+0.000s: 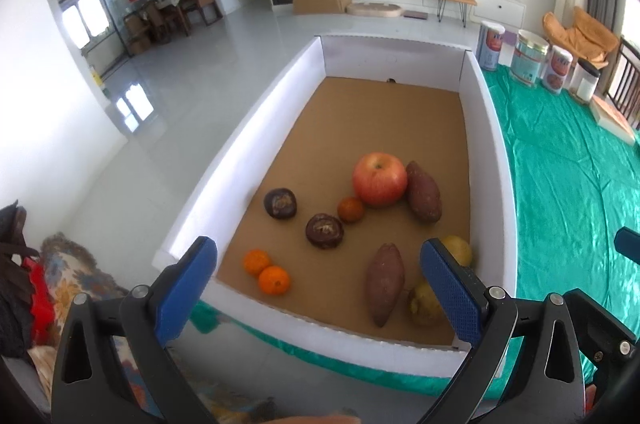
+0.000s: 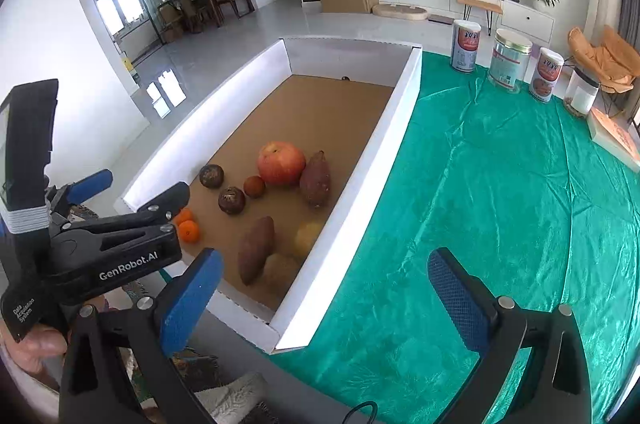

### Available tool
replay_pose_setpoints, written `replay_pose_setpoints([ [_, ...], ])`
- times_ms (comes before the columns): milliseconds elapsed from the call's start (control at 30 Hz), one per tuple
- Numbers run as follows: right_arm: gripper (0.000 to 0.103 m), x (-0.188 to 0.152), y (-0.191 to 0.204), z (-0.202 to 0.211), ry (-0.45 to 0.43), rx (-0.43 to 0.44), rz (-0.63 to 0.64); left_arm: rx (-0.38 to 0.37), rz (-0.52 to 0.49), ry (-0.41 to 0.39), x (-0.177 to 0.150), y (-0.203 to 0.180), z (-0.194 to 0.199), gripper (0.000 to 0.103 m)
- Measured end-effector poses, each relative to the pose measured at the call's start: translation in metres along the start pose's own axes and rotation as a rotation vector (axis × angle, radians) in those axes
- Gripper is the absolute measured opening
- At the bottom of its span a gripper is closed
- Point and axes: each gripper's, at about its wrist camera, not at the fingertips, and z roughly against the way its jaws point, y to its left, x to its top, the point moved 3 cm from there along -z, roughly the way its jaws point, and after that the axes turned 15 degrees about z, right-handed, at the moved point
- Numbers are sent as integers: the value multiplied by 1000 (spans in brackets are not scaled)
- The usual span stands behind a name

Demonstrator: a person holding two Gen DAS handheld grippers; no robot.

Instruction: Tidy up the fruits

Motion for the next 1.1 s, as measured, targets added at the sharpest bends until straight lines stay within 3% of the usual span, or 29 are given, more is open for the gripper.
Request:
replay_pose_setpoints([
  [333, 102, 15, 22, -9, 25, 14, 0, -14, 13, -28, 6, 15, 7, 102],
  [533, 102, 26, 21, -13, 43, -11, -23, -19, 48, -10, 11, 31, -3, 102],
  [1000, 102, 36, 29, -19, 55, 53, -52, -61, 124, 19, 23, 57, -5, 102],
  [1100, 102, 36, 30, -18, 47, 33, -33, -57, 126, 21, 24, 58, -5, 102],
])
